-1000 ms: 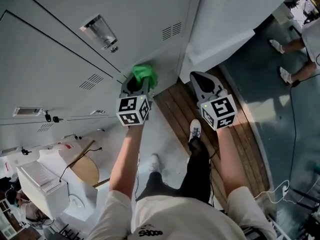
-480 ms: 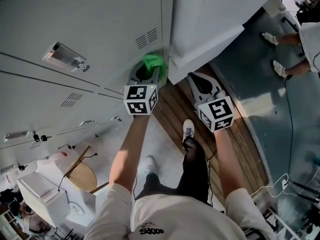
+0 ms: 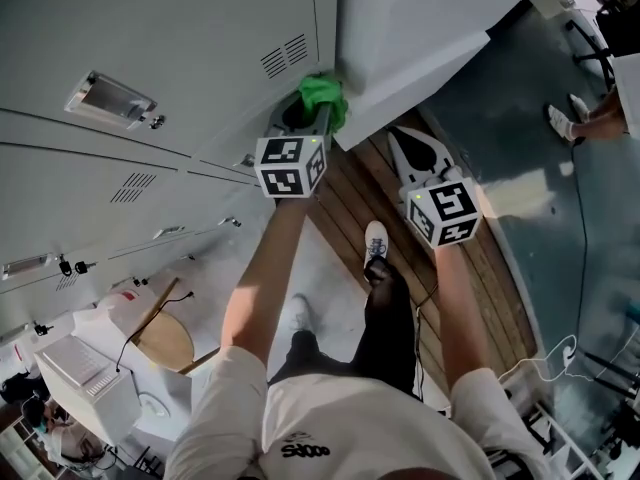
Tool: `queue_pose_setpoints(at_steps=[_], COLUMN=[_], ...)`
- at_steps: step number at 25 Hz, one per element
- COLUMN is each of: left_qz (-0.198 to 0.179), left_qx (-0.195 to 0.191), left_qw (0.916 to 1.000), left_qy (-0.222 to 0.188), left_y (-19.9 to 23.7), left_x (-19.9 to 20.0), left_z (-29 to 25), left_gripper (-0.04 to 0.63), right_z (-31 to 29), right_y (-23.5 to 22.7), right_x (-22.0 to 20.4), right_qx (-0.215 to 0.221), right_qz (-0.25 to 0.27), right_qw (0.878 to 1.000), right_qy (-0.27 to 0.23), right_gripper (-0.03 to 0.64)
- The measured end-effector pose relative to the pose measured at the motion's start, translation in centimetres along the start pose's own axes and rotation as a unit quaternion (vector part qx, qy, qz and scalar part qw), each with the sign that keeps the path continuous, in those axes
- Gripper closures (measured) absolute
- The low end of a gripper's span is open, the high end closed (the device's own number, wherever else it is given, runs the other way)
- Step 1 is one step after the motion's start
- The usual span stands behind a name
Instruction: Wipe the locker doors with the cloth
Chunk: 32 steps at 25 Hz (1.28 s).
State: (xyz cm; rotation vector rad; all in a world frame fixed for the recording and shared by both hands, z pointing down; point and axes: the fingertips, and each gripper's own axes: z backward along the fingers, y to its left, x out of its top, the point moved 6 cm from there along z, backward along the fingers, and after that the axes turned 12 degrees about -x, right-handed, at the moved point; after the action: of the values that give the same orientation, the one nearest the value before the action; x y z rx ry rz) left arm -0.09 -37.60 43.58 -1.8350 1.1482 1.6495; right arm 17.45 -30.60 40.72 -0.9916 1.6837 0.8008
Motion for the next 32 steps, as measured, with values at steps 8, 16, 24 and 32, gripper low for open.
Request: queue_pose_setpoints(at_steps=[8, 16, 24, 32], left_qz=[0.047, 0.091, 0.113, 0.115], left_qx=[0.064, 0.129, 0.177, 0.156], left_qw=[0.9968, 0.9874, 0.9776, 0.9807], left_qy=[0.007, 0.012, 0.014, 0.028], left_y=[2.9, 5.2, 7.1, 7.5], left_x=[-3.4, -6.4, -8.9, -9.9], left_z=[6.1, 13.5, 19.8, 17.0], left_gripper=[0.485, 0.485, 0.485, 0.485], right_z=[1.1, 1.6, 1.2, 0.2], right_y=[2.6, 6.8, 9.7, 9.6], right_x=[-0.9, -1.2, -1.6, -3.8], right_qx=[0.009, 0.036, 0.051, 0.064], right_qz=[-0.009, -0.014, -0.023, -0.037], right_qw=[1.0, 0.999, 0.998, 0.997], right_qy=[0.003, 0.001, -0.007, 0.007], right_gripper=[0.607, 0.607, 0.607, 0.607])
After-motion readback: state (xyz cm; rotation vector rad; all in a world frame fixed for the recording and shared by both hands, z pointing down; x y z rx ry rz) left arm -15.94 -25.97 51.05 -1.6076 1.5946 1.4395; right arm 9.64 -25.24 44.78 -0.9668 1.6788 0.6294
